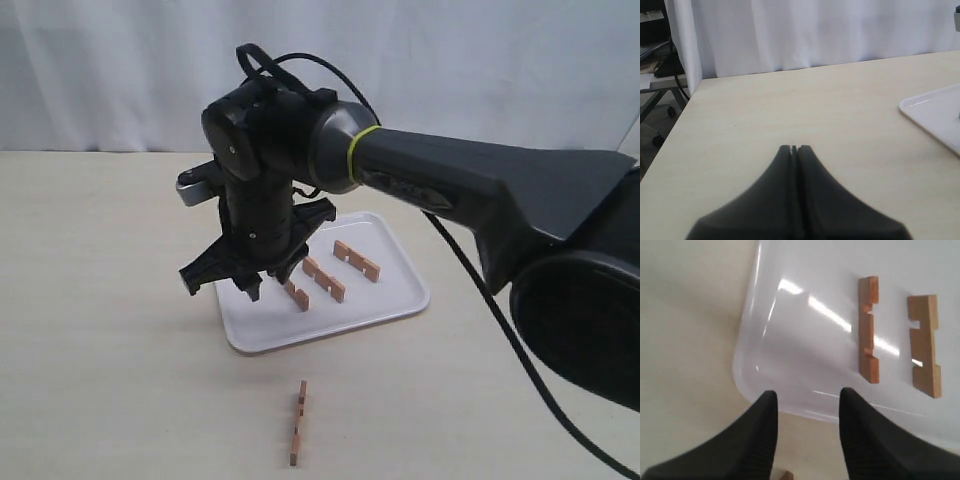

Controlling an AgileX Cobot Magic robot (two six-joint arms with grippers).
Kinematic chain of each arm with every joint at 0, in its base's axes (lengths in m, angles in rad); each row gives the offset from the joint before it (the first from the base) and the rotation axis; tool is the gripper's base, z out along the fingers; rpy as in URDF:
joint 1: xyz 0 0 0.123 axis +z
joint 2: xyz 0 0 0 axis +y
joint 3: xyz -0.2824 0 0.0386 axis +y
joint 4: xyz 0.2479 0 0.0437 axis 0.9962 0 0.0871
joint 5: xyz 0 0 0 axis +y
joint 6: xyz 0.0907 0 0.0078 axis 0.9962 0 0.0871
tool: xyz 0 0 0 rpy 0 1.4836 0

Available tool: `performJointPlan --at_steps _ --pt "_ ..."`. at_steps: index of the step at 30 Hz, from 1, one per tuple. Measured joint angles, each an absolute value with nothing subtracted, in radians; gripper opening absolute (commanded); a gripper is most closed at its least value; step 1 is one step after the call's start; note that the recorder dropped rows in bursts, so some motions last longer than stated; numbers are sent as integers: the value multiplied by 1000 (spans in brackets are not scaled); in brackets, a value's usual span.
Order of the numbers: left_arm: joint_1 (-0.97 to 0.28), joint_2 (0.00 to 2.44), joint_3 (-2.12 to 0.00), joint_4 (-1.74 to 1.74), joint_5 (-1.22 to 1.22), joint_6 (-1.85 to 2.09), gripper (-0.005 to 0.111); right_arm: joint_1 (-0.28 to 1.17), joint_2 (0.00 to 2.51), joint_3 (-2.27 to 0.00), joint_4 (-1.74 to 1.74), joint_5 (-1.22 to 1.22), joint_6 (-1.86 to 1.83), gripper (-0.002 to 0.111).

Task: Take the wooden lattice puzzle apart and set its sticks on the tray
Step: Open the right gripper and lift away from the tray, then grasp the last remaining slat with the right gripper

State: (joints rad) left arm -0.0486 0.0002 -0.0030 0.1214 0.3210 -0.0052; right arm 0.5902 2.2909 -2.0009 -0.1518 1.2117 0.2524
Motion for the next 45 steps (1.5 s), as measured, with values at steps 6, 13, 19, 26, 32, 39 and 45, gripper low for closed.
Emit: performJointPlan --at_steps 6,13,19,26,32,39,45 --pt "-49 0 -3 121 321 -5 0 605 2185 -1869 -150 1212 288 38" --pt "-49 0 -3 121 321 -5 0 606 1982 -1568 -150 1134 377 38" --pt "-49 0 -3 121 321 -5 0 606 1856 -1333 -146 966 497 38" --pt "-49 0 -3 121 321 -5 0 623 1821 -1177 -75 808 558 39" --pt "-49 0 -3 121 321 -5 0 675 1835 -1162 -72 749 597 39" --pt "-49 0 -3 121 321 -5 0 709 1914 -1162 -110 704 664 39" --pt "-49 0 -3 121 321 -5 0 712 1984 -1162 -160 661 729 38"
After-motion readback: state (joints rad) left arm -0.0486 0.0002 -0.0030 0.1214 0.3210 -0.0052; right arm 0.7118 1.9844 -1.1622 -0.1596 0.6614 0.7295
